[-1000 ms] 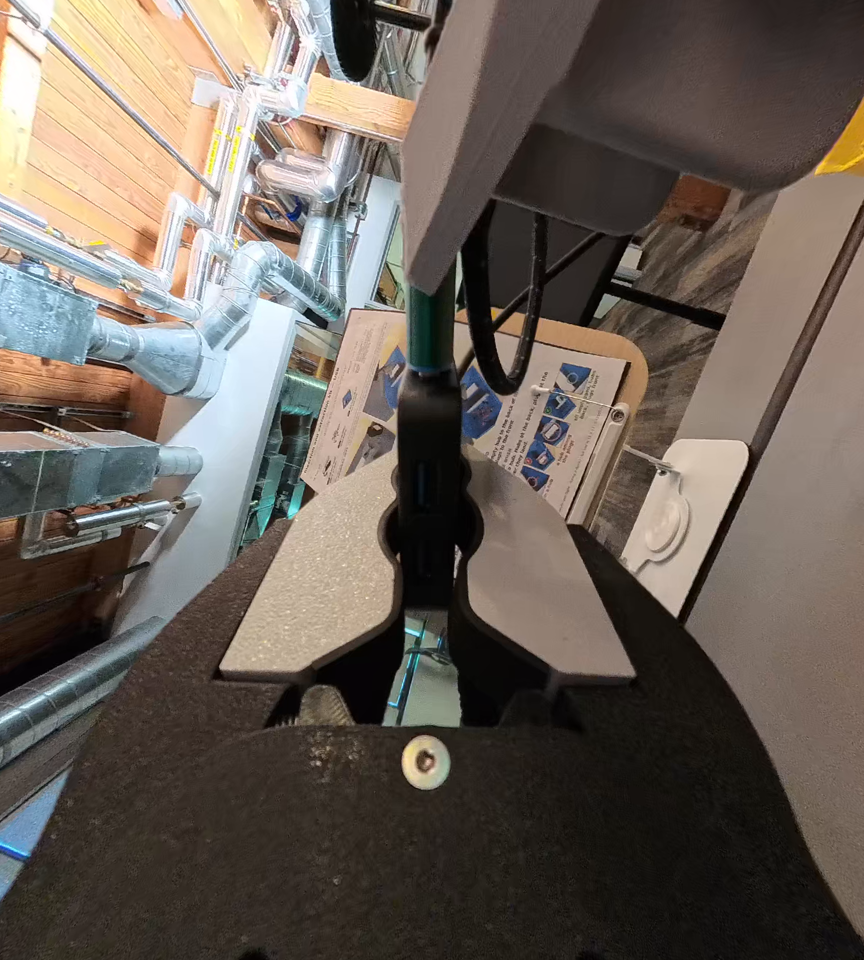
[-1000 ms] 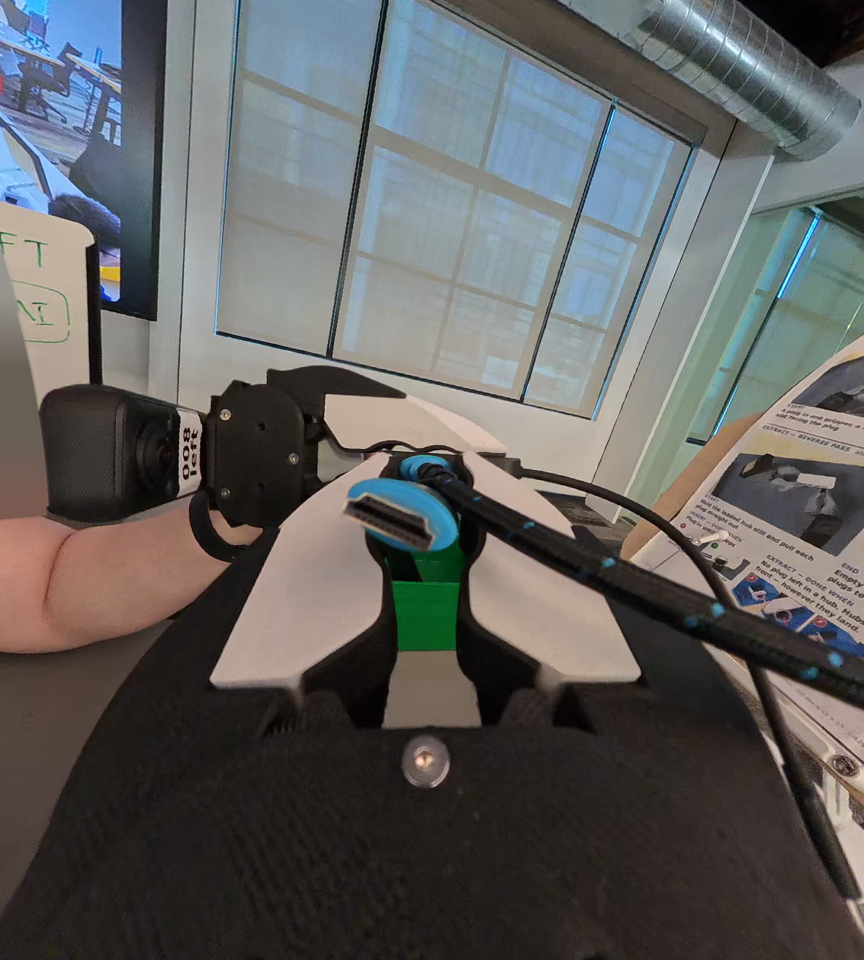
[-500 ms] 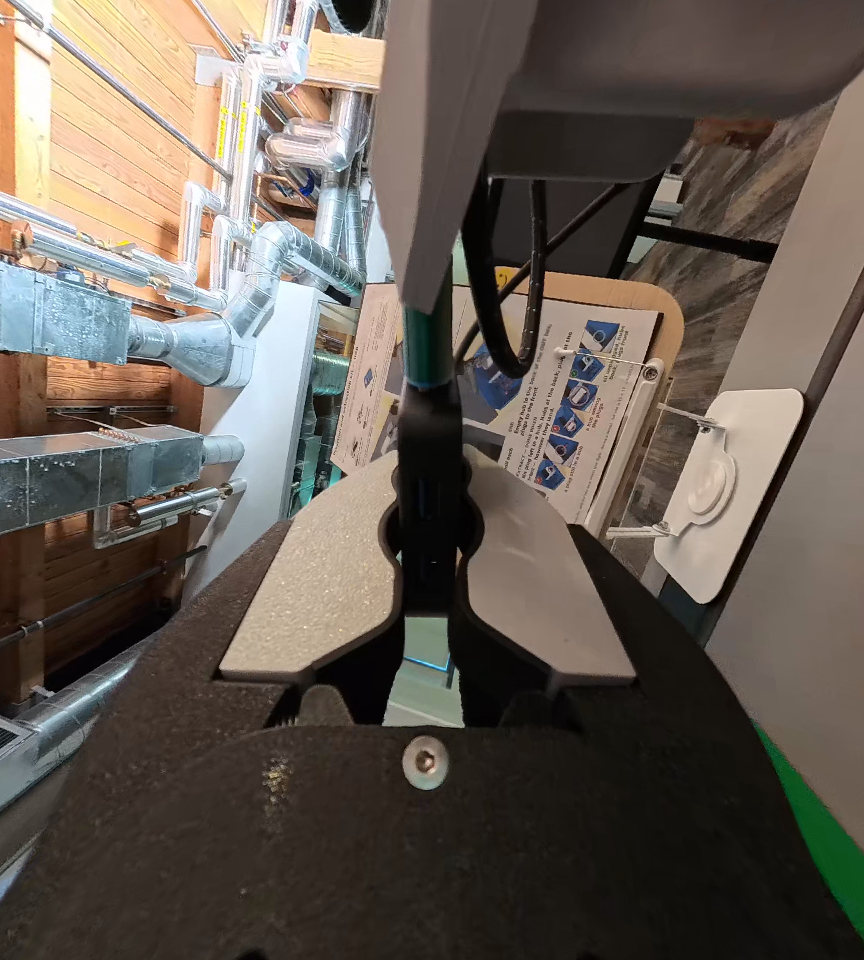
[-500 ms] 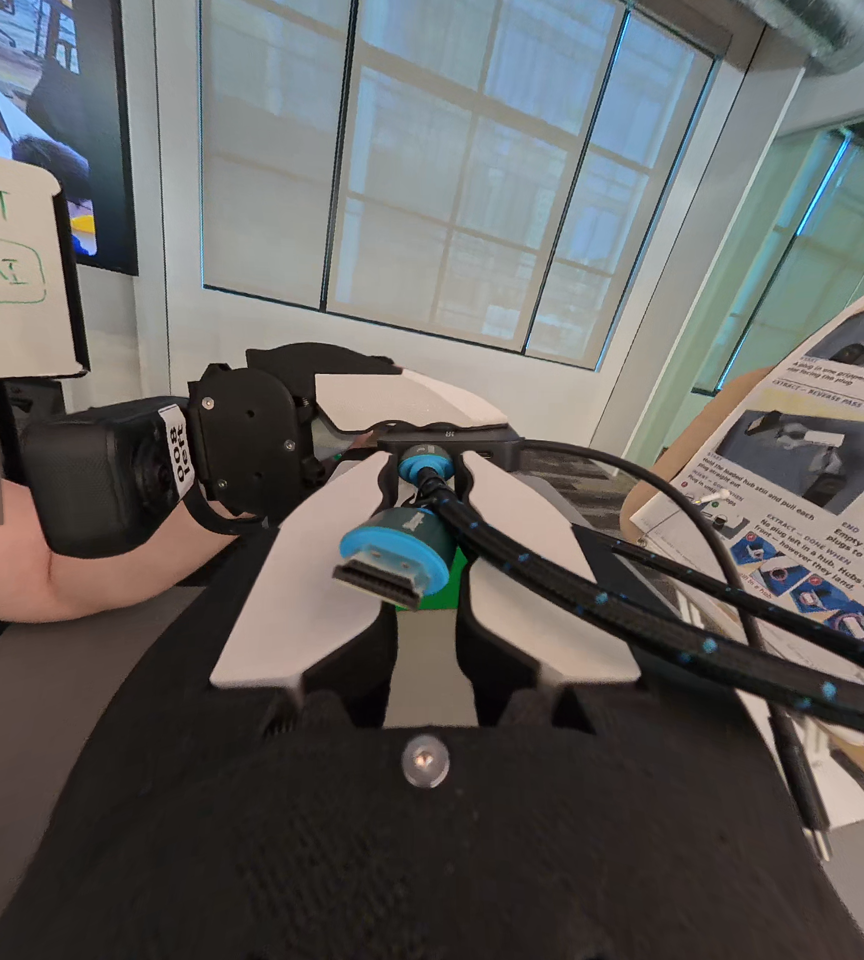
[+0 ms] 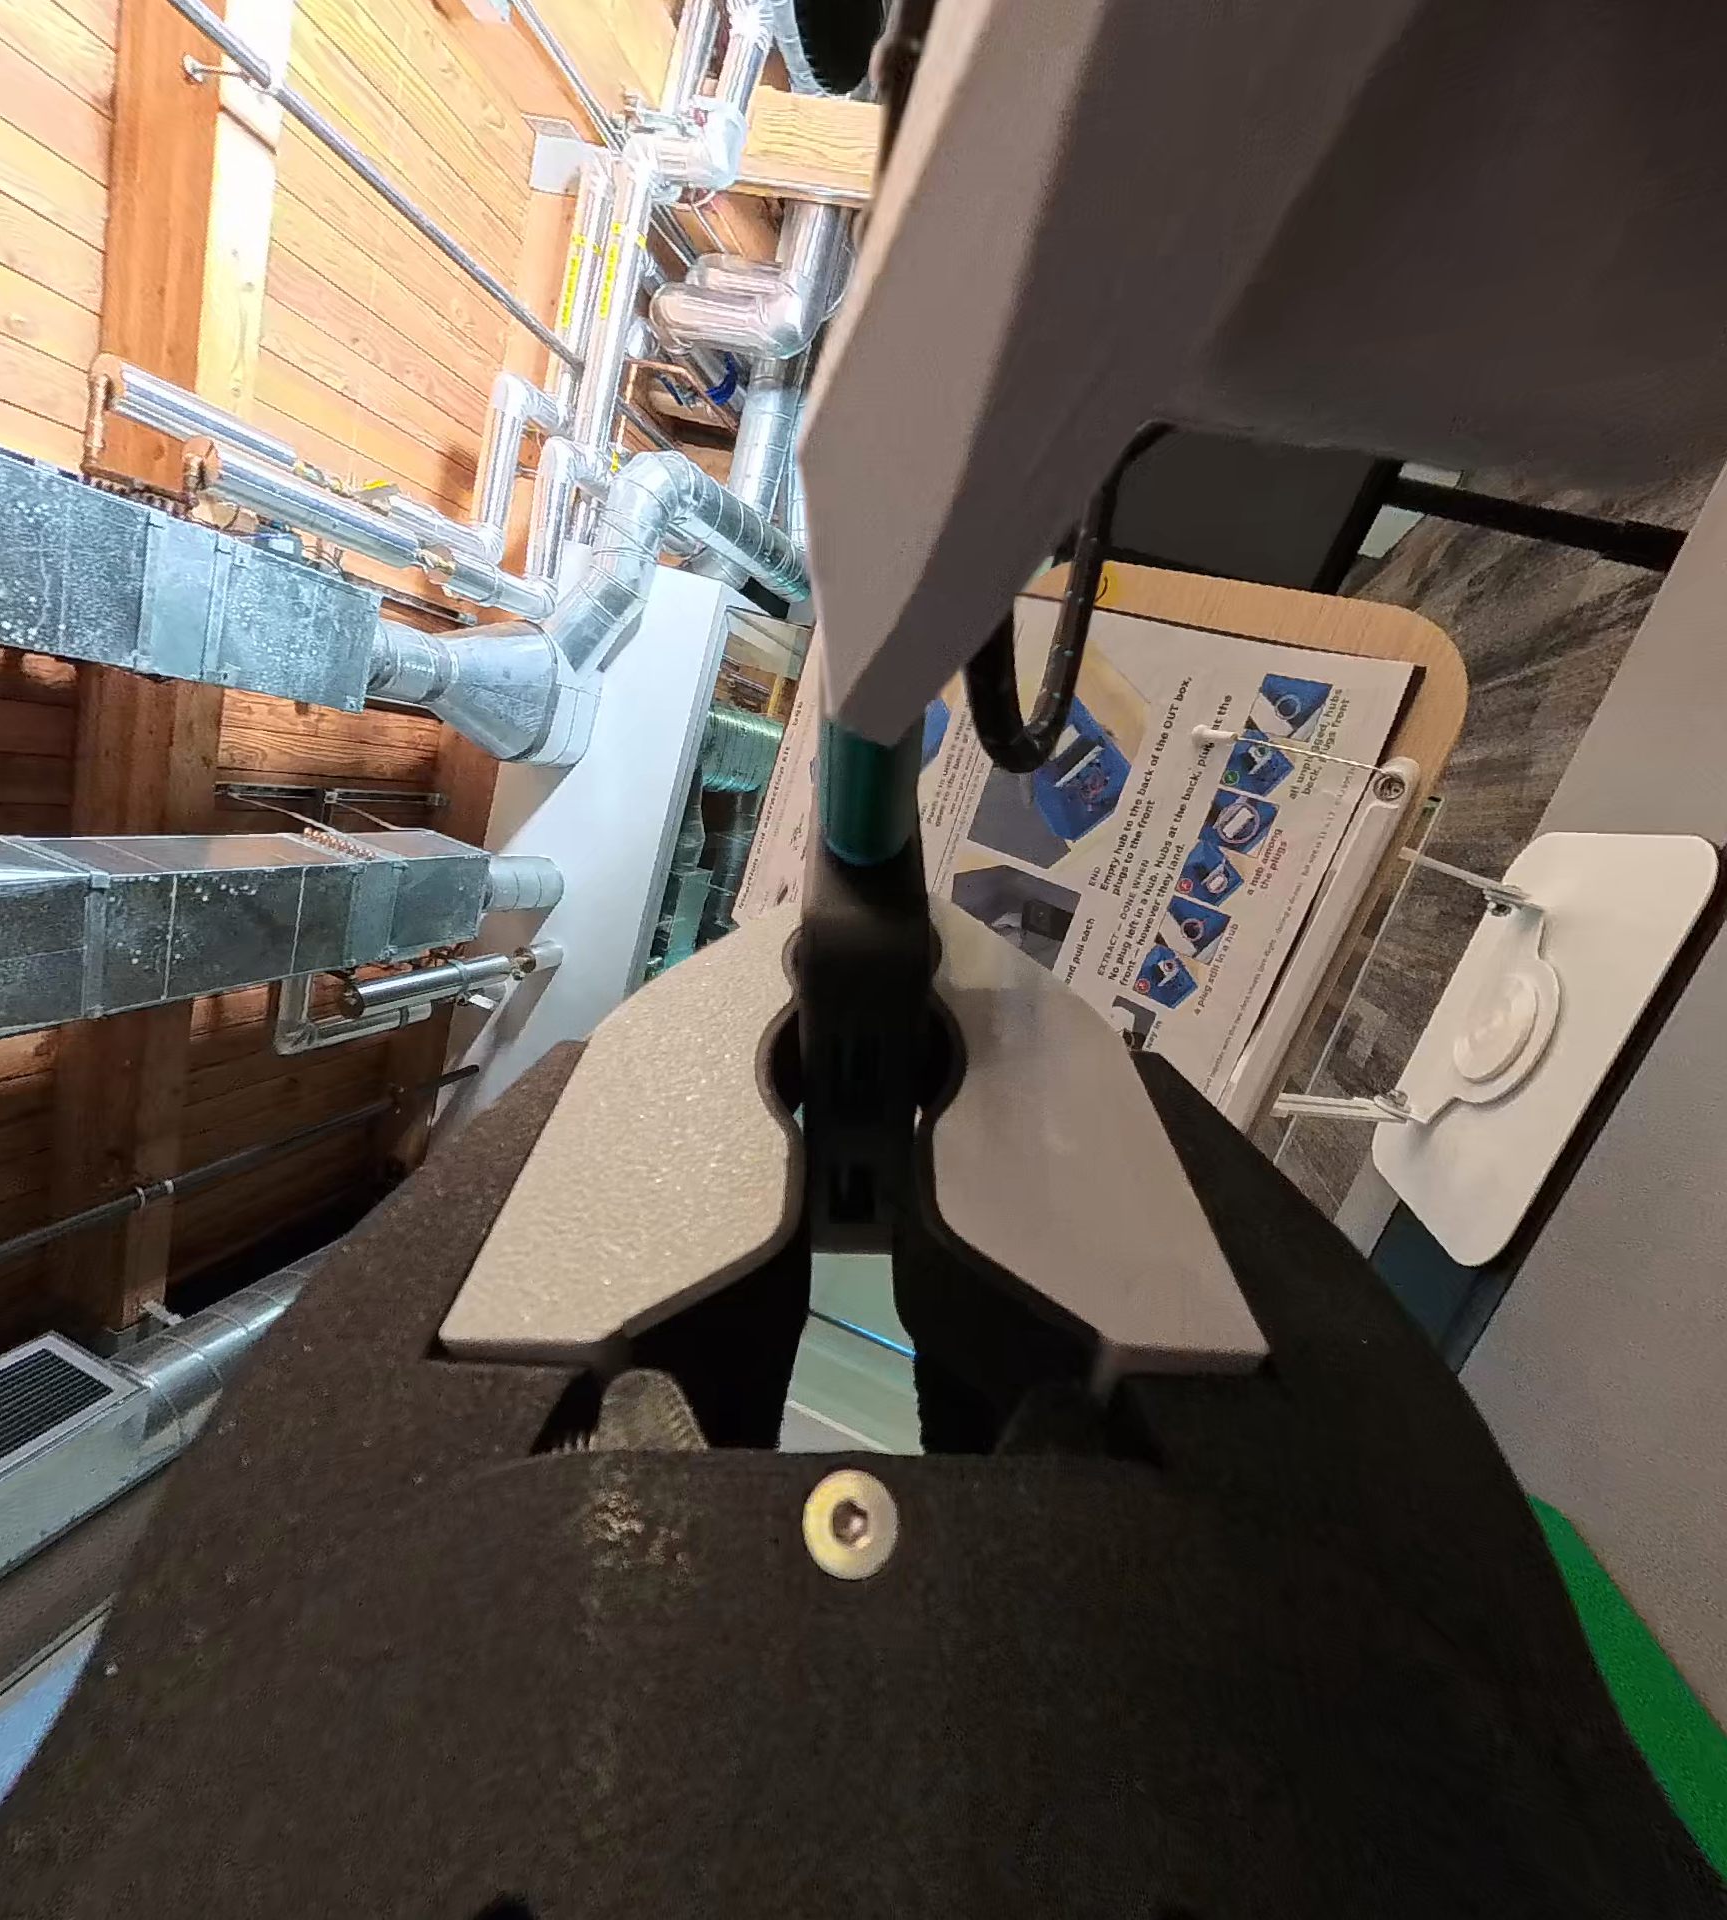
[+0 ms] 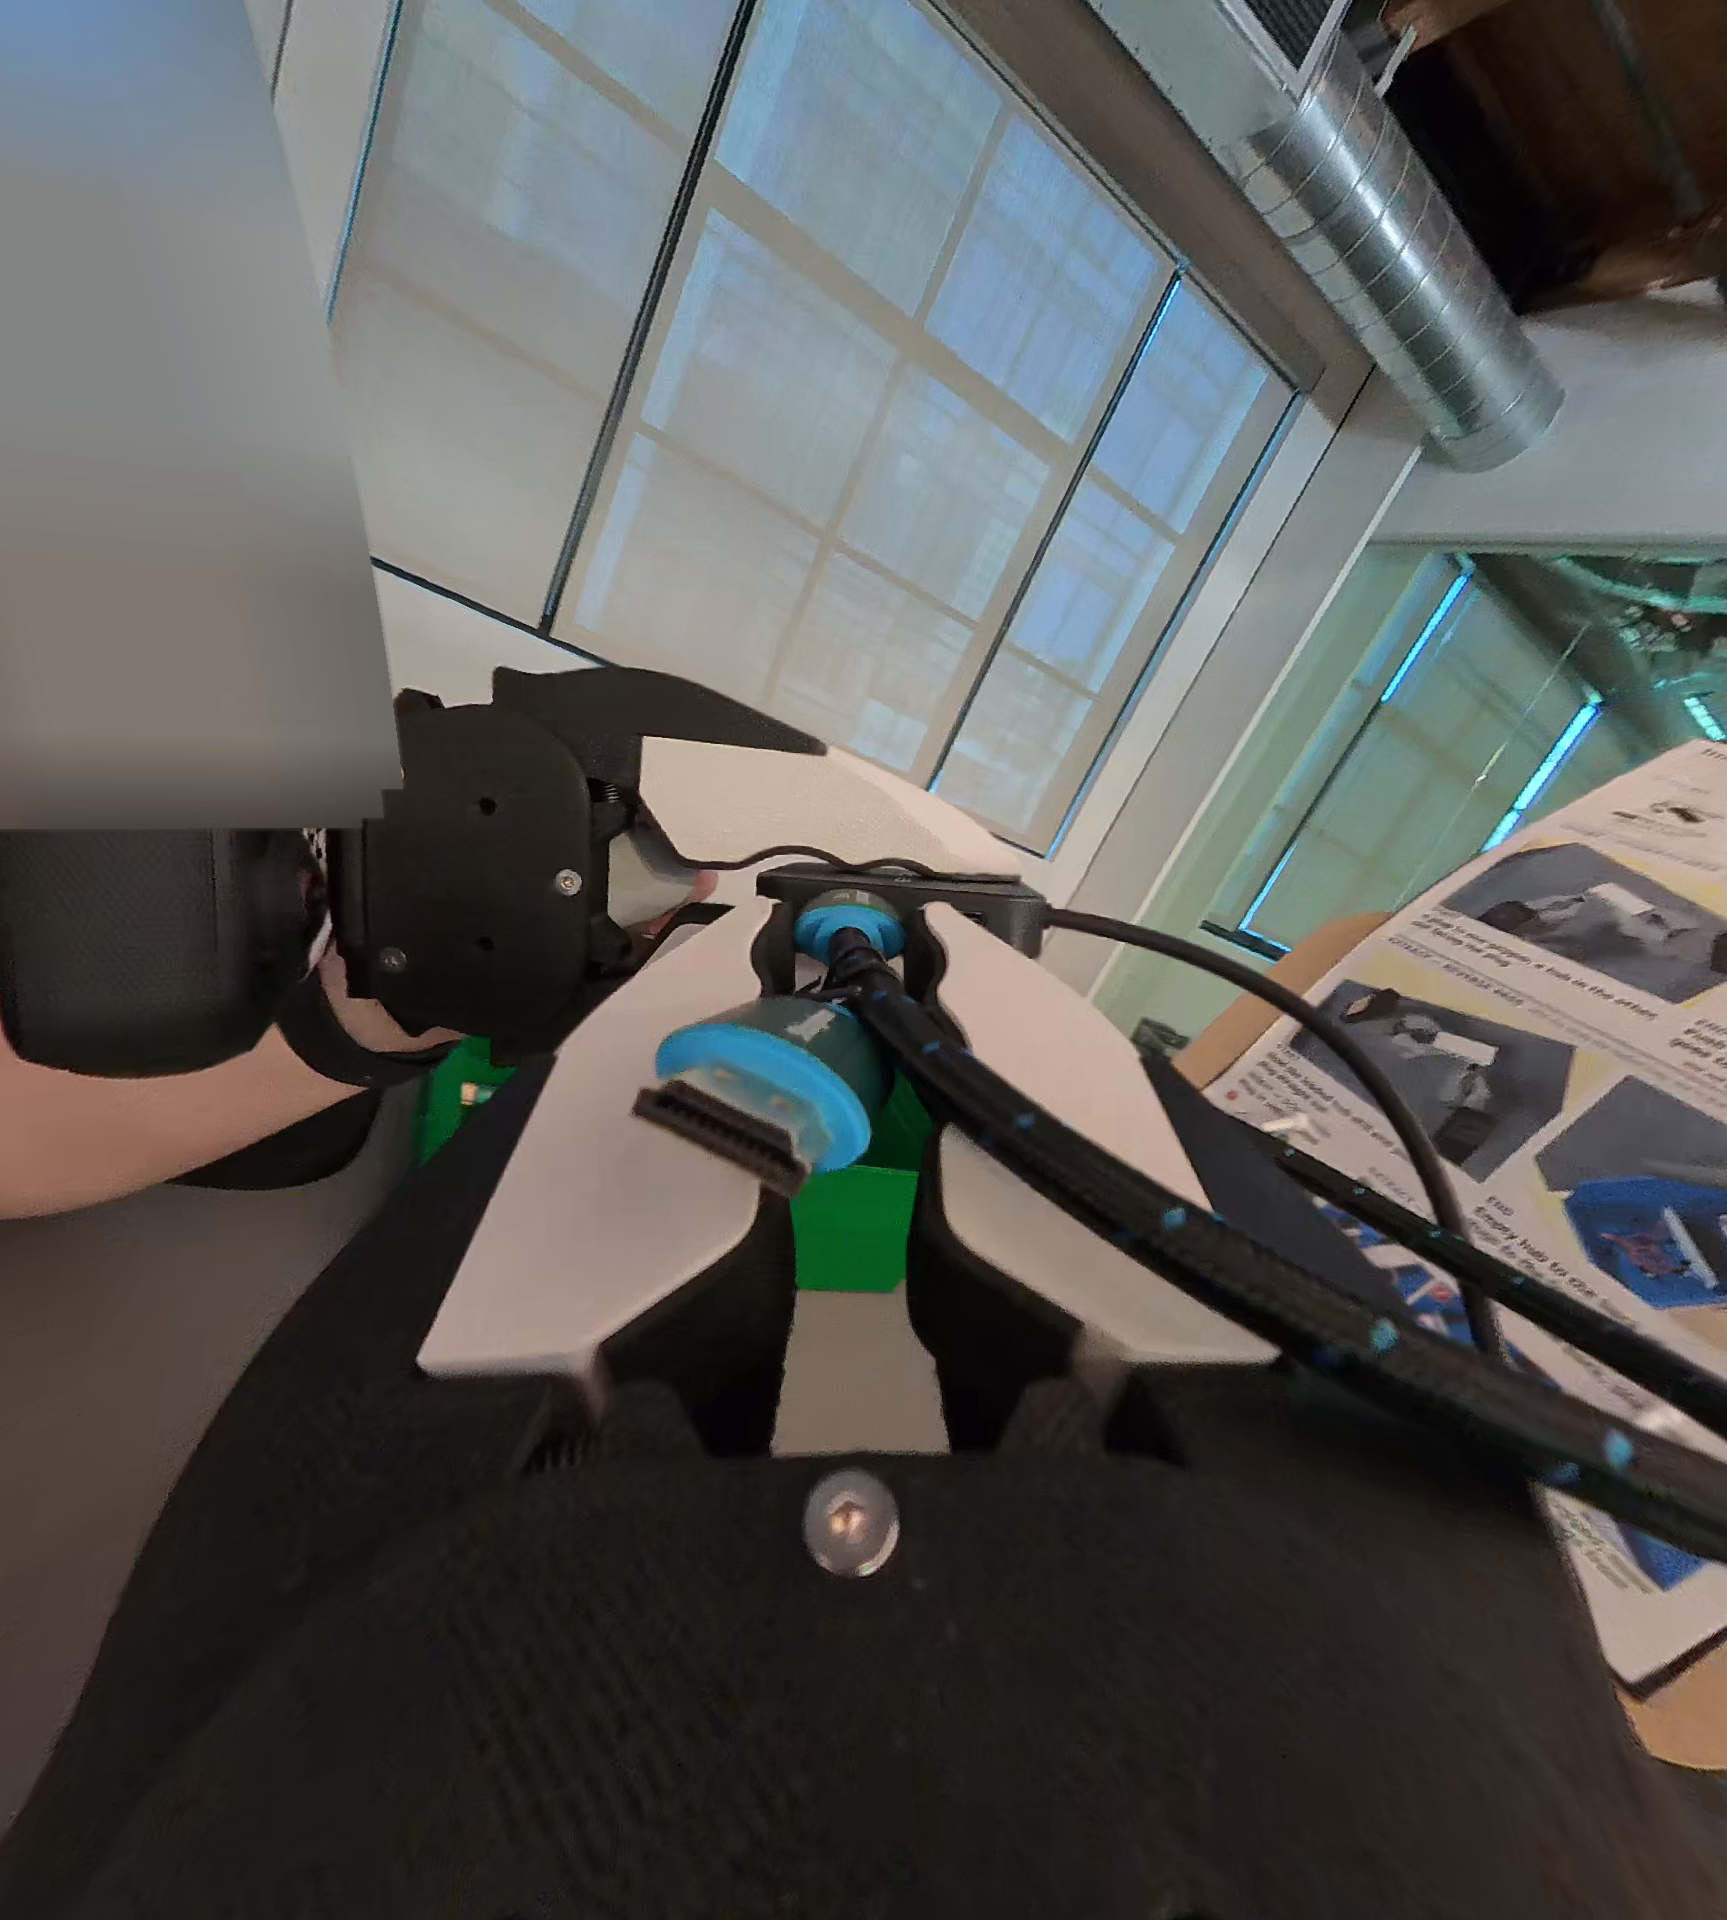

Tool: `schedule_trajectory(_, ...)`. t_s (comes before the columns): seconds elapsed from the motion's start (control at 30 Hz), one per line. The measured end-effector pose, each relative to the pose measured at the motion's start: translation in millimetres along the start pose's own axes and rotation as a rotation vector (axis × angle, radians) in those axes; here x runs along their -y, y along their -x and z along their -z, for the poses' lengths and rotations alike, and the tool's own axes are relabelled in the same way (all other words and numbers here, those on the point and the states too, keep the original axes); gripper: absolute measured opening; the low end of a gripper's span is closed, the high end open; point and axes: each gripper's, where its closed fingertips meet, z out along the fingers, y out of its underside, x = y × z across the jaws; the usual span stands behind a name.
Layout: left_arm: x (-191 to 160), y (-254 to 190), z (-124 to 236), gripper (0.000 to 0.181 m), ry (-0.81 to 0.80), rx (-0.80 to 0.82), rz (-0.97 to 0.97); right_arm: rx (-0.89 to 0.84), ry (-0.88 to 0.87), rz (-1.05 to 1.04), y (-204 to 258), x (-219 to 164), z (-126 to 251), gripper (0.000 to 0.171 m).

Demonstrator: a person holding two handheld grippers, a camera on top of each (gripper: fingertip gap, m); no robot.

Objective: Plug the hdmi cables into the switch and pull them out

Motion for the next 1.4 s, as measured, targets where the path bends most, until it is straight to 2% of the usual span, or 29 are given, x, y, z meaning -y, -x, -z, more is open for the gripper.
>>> schedule_trajectory(0.27, -1.3, -2.0, -3.0, 0.013, 0.021, -0.015, 0.019, -0.098, 0.025, 0.151, 2.4, -1.2, -4.7, 0.022)
schedule_trajectory(0.5, 21.4, 12.1, 5.9, 0.014, -0.147, 0.098, 0.013, 0.123, -0.036, 0.003, -0.1, 12.0, 16.3, 0.022)
schedule_trajectory(0.67, 29.6, 16.5, 9.9, 0.021, -0.188, 0.116, 0.049, 0.236, -0.062, -0.041, 5.3, 16.5, 27.2, 0.022)
schedule_trajectory(0.77, 37.2, 13.8, 14.4, 0.019, -0.215, 0.118, 0.020, 0.280, -0.079, -0.091, 5.6, 16.9, 31.4, 0.022)
schedule_trajectory(1.27, 38.5, -3.4, 14.3, 0.015, -0.195, 0.038, -0.038, 0.230, -0.037, -0.165, -7.9, 5.4, 27.9, 0.023)
schedule_trajectory(1.4, 39.0, -3.5, 16.4, 0.015, -0.241, 0.034, -0.066, 0.269, -0.058, -0.191, -3.3, 1.5, 28.8, 0.022)
